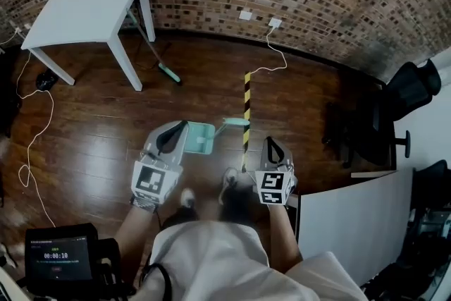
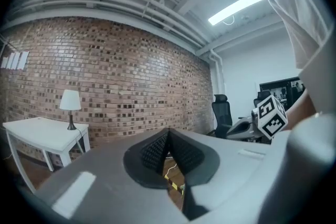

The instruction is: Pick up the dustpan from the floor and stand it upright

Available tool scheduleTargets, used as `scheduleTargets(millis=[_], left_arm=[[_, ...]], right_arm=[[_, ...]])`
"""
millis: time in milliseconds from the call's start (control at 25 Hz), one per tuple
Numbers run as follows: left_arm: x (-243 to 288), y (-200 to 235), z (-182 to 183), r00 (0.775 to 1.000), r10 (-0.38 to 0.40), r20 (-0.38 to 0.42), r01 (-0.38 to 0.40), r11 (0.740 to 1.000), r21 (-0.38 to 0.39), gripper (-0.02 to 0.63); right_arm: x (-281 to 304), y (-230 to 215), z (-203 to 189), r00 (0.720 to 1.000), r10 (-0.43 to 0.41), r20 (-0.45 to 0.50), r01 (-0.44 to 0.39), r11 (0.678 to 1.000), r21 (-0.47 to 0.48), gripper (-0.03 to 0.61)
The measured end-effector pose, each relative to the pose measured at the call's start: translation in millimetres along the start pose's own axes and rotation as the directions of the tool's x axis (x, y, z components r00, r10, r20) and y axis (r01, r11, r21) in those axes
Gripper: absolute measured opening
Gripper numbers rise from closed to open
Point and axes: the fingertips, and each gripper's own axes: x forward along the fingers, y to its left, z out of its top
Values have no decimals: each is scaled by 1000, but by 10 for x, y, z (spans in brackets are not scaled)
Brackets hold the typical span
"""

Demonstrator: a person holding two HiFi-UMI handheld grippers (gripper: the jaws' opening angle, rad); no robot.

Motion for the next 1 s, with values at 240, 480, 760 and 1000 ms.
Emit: scheduleTargets(millis=[240,480,760,1000], left_arm=[[-279,-70,70,999,38,-30,-40,998,-57,2],[-313,-207,252,995,97,-11,-97,995,-24,2],[-202,-493,498,999,35,15,-35,999,-3,2],[-261,-557,465,1000,-1,-4,1,1000,0,2]], right_arm=[[-769,-137,440,983,21,182,-21,1000,-1,14],[-1133,-294,742,923,107,370,-183,967,178,14],[-1303,-487,711,916,53,398,-183,937,297,14],[-1329,-390,689,936,60,348,-169,941,292,14]])
